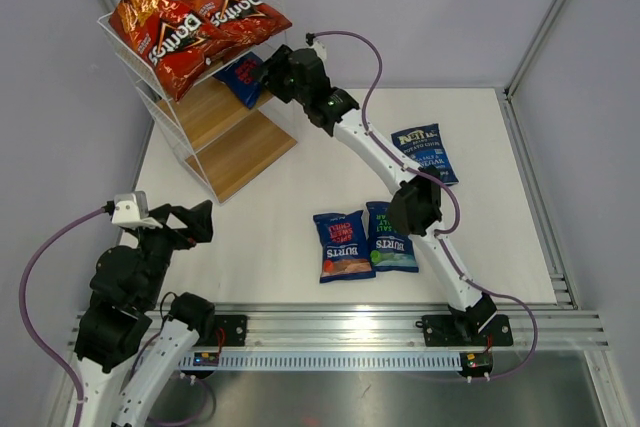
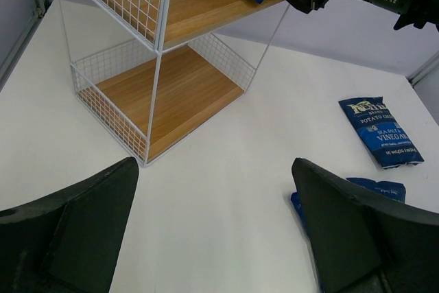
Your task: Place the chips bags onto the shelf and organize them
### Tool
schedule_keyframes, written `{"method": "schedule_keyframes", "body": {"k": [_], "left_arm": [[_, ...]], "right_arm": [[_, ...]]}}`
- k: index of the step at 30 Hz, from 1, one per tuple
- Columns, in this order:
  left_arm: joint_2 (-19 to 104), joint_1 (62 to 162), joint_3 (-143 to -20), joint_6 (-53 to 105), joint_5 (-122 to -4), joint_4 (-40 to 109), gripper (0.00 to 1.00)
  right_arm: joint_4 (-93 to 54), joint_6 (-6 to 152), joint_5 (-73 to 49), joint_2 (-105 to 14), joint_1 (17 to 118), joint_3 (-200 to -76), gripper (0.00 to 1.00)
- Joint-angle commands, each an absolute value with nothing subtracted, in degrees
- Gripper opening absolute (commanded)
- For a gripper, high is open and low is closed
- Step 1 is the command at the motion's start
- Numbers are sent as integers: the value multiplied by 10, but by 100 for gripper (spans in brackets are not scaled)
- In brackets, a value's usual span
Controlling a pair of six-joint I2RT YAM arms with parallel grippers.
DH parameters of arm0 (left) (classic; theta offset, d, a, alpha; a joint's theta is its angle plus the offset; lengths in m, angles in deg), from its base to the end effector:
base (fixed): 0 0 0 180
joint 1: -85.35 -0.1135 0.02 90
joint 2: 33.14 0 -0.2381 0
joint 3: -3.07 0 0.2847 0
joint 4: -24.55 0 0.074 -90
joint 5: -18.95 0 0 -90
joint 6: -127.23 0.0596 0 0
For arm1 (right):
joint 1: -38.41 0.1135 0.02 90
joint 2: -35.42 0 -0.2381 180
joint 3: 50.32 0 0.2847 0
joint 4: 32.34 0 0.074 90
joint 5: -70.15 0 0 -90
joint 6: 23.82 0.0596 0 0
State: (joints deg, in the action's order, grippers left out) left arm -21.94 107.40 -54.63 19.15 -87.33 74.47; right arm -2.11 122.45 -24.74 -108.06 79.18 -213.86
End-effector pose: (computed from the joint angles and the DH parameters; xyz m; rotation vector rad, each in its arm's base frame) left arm 0.1114 -0.0271 0.3584 -0.1623 1.6288 -0.3063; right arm 0.4653 0.3945 0.3293 0.3227 1.8690 1.1344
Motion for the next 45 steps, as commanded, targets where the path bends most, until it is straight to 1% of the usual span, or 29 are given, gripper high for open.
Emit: {"method": "schedule_keyframes", "body": {"k": [1,2,3,4,9,12,17,20,21,23,24,25,26,27,28,29,30,32,33,35,36,37,38,39,41,42,43,44,45], "left_arm": [[-226,1077,-550,189,-864,725,99],[-226,1077,-550,189,-865,726,99],[-226,1077,-550,188,-865,726,99],[-226,1077,-551,188,-866,727,99],[-226,1077,-550,188,-871,729,99],[-226,1077,-550,187,-874,727,99],[-225,1077,-549,187,-882,729,99],[-220,1077,-549,187,-880,728,99],[-215,1077,-549,187,-877,729,99],[-203,1079,-550,187,-873,730,99],[-199,1079,-551,187,-870,731,99],[-194,1079,-551,186,-869,731,99],[-191,1079,-550,186,-867,731,99],[-182,1079,-551,187,-864,731,99],[-179,1080,-551,189,-859,731,99],[-172,1081,-550,189,-856,730,99],[-162,1081,-550,189,-846,727,99],[-144,1081,-557,185,-828,731,99],[-123,1081,-560,183,-794,734,99],[-99,1081,-575,161,-756,740,99],[-82,1081,-578,139,-714,749,99],[-57,1081,-575,105,-665,742,99],[-46,1081,-559,87,-626,729,99],[-39,1081,-542,64,-564,693,99],[-32,1082,-501,-26,-528,645,99],[-34,1084,-436,-57,-491,570,99],[-37,1087,-402,-124,-480,523,99],[-41,1105,-362,-156,-481,434,99],[-38,1118,-300,-185,-486,388,99]], "right_arm": [[-55,1215,-271,-1043,801,-2141,64],[-52,1216,-268,-1037,802,-2138,67],[-51,1218,-269,-1031,802,-2131,90],[-51,1222,-270,-1023,802,-2113,99],[-58,1229,-276,-949,803,-2023,99],[-86,1224,-268,-904,803,-1953,100],[-122,1218,-249,-846,803,-1870,99],[-166,1202,-242,-777,803,-1772,100],[-175,1186,-245,-733,803,-1713,99],[-186,1156,-255,-687,802,-1660,99],[-182,1126,-254,-642,800,-1612,99],[-180,1116,-234,-619,790,-1587,99],[-182,1110,-209,-595,779,-1529,100],[-182,1113,-176,-551,765,-1497,99],[-182,1117,-149,-527,734,-1465,99],[-175,1117,-121,-504,722,-1404,100],[-168,1107,-117,-453,713,-1374,99],[-129,1062,-152,-399,698,-1295,100],[-112,1049,-166,-344,696,-1271,99],[-73,1017,-188,-288,691,-1205,99],[-63,1009,-190,-230,690,-1182,99],[-46,1003,-191,-202,690,-1163,99],[-36,998,-189,-175,689,-1127,100],[-25,996,-190,-123,690,-1111,100],[15,989,-186,-75,689,-1079,99],[29,984,-184,-33,689,-1071,100],[56,982,-185,-13,689,-1064,99],[69,980,-190,23,689,-1054,99],[91,980,-191,39,689,-1051,100]]}}
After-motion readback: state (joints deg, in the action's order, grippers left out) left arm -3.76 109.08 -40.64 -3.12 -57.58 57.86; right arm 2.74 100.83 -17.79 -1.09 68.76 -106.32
